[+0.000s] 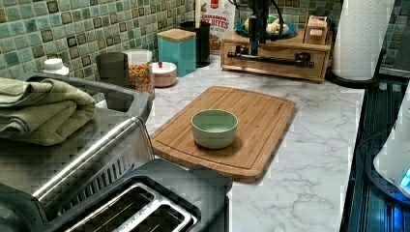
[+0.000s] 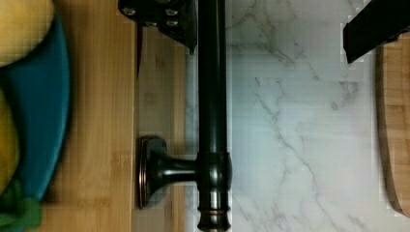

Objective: Open the drawer.

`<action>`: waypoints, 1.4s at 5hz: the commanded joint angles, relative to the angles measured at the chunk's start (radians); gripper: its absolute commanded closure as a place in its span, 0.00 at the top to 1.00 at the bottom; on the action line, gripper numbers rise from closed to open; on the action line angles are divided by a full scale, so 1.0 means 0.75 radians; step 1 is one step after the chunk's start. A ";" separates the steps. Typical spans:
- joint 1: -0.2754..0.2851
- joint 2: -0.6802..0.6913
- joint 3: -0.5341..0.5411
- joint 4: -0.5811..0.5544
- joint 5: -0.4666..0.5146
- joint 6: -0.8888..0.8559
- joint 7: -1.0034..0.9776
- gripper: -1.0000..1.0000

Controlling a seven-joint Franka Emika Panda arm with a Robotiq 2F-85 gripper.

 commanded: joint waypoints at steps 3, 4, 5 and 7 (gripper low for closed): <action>-0.079 0.182 -0.012 0.042 0.053 0.203 -0.098 1.00; -0.096 0.229 0.012 0.039 0.109 0.221 -0.126 1.00; -0.097 0.235 0.027 0.004 0.125 0.255 -0.083 1.00; -0.080 0.246 0.034 0.009 0.111 0.165 -0.043 1.00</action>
